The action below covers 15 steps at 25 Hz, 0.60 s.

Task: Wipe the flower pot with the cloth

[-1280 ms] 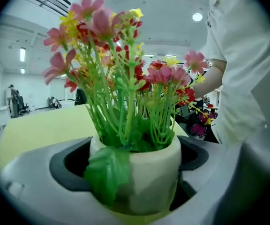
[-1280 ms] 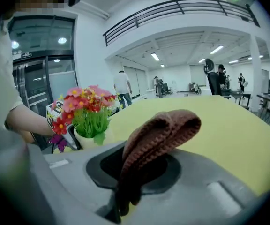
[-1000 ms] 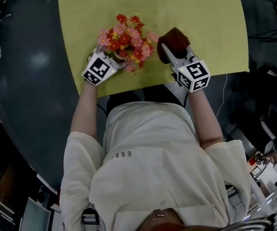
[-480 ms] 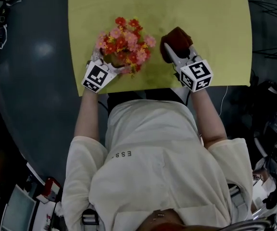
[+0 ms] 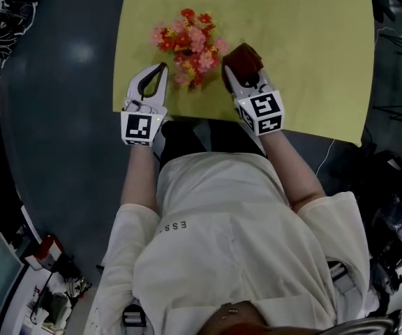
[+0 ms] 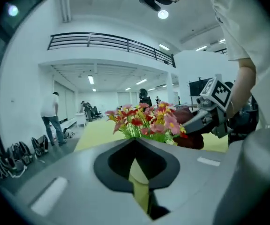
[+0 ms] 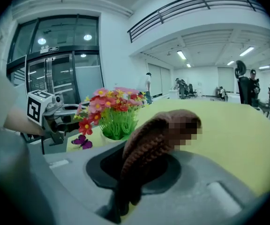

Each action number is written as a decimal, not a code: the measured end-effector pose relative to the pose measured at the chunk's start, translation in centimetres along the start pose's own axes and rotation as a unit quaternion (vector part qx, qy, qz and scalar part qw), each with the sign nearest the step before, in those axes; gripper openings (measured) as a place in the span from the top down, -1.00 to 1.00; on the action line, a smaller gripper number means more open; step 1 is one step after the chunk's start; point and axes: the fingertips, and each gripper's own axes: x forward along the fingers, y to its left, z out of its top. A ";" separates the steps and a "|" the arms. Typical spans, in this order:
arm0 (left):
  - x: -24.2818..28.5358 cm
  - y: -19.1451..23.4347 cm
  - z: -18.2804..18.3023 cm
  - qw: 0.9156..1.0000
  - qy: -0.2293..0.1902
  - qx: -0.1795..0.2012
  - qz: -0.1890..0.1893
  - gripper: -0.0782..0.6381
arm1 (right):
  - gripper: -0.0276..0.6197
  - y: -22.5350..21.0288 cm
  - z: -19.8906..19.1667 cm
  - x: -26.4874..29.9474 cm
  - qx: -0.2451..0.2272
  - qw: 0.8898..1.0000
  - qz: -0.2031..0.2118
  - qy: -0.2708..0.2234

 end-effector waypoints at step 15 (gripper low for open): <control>-13.6 -1.5 7.4 0.991 -0.111 -0.076 0.011 0.74 | 0.75 10.0 1.7 -9.1 -0.010 0.991 -0.107 -0.079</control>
